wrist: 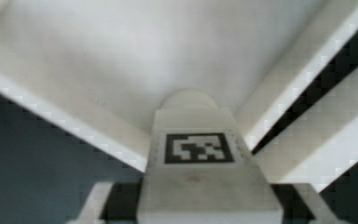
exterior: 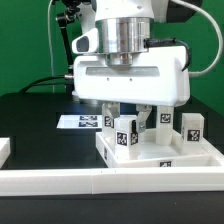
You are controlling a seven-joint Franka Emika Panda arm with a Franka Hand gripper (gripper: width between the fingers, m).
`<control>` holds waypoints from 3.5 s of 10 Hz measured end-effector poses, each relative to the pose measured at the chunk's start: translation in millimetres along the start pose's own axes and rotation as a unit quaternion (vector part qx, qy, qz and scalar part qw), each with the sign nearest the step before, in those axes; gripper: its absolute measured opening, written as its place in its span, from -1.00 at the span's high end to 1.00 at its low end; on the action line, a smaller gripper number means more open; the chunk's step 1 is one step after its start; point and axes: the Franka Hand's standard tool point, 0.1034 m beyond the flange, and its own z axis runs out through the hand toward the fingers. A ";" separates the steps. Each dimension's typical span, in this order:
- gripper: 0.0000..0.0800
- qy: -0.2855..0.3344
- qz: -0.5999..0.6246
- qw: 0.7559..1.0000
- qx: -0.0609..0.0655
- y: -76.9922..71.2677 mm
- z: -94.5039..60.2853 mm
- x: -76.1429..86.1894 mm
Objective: Assemble square table
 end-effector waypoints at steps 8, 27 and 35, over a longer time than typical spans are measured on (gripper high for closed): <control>-0.20 -0.016 0.133 0.991 0.012 -1.5 -0.1 2.2; -0.12 0.002 -0.560 0.829 -0.004 0.6 1.7 2.0; 0.27 0.002 -0.230 0.973 0.013 -0.4 1.3 2.2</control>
Offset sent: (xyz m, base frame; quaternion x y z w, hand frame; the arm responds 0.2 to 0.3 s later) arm 0.0089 -0.0008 -0.0004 0.0131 -0.0324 0.1845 0.9822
